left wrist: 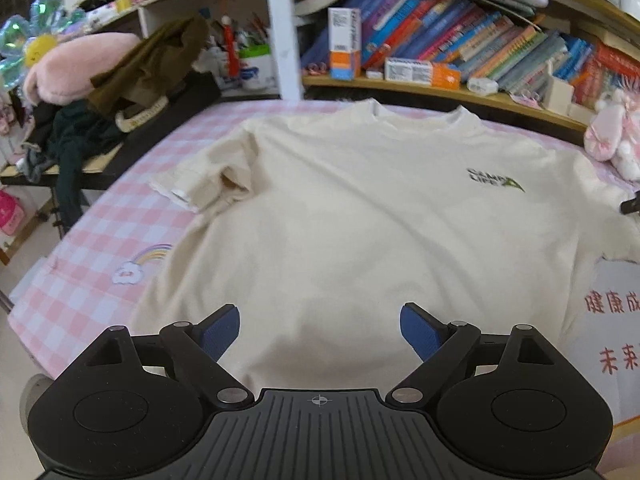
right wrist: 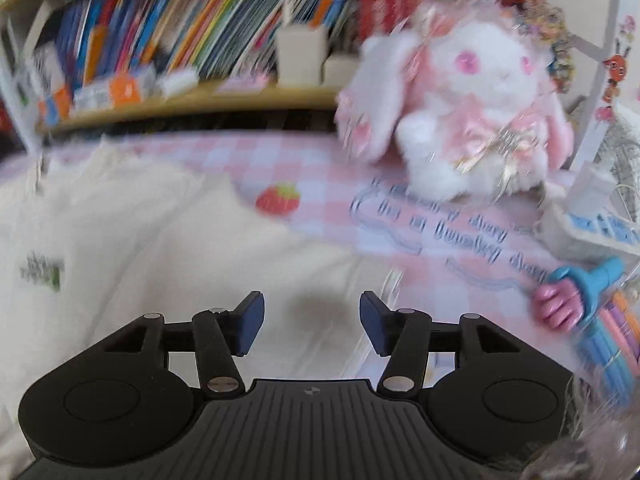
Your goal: Fold clothes
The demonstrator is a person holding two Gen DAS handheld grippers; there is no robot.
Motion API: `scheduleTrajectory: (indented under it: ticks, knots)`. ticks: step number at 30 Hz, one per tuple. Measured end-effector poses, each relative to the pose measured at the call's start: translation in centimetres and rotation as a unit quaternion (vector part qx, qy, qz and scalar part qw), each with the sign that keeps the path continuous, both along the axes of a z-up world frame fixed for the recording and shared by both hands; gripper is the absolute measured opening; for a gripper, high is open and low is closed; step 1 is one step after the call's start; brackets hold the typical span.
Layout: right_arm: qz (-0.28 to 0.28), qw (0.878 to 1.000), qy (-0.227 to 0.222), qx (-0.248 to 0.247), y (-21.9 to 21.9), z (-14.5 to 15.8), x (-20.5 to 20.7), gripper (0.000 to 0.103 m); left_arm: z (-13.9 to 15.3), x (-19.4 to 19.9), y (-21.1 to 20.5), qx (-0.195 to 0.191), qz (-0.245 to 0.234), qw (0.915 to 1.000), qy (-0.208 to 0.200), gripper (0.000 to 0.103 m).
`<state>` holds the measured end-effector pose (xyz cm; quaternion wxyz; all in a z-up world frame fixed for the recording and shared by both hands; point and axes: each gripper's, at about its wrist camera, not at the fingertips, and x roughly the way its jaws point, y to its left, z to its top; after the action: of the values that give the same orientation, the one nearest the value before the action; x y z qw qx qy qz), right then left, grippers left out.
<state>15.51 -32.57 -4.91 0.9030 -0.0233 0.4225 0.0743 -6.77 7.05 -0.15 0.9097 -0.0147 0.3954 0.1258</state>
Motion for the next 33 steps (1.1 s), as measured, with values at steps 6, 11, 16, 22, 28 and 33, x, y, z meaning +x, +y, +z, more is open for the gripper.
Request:
scheduleTrajectory:
  ticks: [6,11,16,22,28,33]
  knots:
    - [0.021,0.998,-0.008,-0.059,1.9,-0.6,-0.8,0.016,0.0,0.4,-2.1,0.021,-0.043,0.9989,0.001,0.090]
    - [0.046,0.994,-0.021,-0.092,1.8,-0.8,-0.3,0.009,0.5,0.0,-2.9,0.031,-0.044,0.9985,-0.008,0.090]
    - [0.041,0.993,-0.032,-0.110,1.1,-0.7,0.9,0.007,1.5,-1.5,-2.5,0.034,-0.019,0.9991,-0.015,0.090]
    - [0.031,0.991,-0.044,-0.125,0.1,-0.6,2.5,0.008,2.2,-4.0,-1.5,0.024,0.020,0.9993,-0.021,0.090]
    - [0.022,0.989,-0.055,-0.135,-0.8,-0.3,3.6,0.045,1.4,-4.2,-0.1,0.011,0.035,0.9992,-0.013,0.090]
    - [0.040,0.996,-0.062,-0.058,0.4,1.6,-2.6,0.046,1.1,-3.5,0.9,0.014,0.021,0.9995,-0.020,0.090]
